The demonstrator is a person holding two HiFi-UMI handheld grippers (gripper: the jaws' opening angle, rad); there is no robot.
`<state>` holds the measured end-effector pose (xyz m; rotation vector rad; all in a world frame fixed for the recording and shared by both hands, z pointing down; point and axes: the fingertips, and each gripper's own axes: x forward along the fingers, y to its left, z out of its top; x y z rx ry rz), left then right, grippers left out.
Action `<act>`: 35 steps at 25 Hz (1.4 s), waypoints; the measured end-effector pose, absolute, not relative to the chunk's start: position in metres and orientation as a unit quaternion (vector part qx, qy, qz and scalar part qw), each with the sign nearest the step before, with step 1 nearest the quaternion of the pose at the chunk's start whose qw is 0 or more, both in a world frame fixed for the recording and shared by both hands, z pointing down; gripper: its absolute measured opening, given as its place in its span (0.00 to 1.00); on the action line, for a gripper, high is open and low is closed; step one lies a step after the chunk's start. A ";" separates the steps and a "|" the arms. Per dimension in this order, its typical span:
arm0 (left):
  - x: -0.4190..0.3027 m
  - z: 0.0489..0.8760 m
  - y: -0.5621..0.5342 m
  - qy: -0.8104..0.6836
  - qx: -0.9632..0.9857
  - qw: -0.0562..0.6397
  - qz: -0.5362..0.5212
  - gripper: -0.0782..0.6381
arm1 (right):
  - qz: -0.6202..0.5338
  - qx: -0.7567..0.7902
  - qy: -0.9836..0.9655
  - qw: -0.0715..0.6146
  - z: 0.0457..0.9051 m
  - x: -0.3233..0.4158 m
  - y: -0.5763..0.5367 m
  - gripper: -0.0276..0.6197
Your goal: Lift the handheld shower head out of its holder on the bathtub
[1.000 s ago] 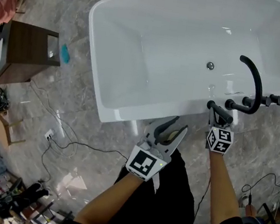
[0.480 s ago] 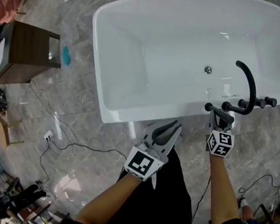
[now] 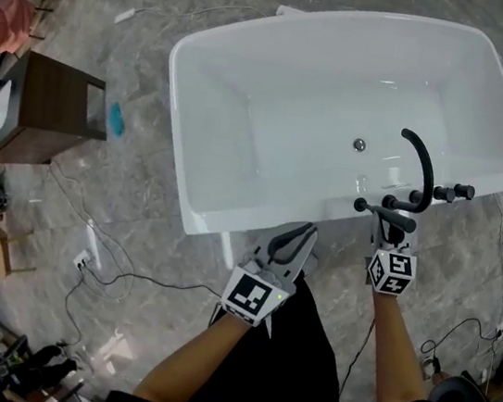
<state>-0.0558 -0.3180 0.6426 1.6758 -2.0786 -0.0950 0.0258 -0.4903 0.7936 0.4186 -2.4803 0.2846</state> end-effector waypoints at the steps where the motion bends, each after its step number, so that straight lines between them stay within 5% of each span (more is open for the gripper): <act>1: -0.056 0.639 -0.316 -0.757 0.610 0.233 -0.034 0.14 | 0.106 0.158 -0.935 0.298 0.786 0.026 -0.490 0.23; 35: -0.093 0.504 -0.287 -0.774 0.615 0.152 -0.022 0.14 | 0.085 0.195 -0.948 0.238 0.551 0.040 -0.473 0.23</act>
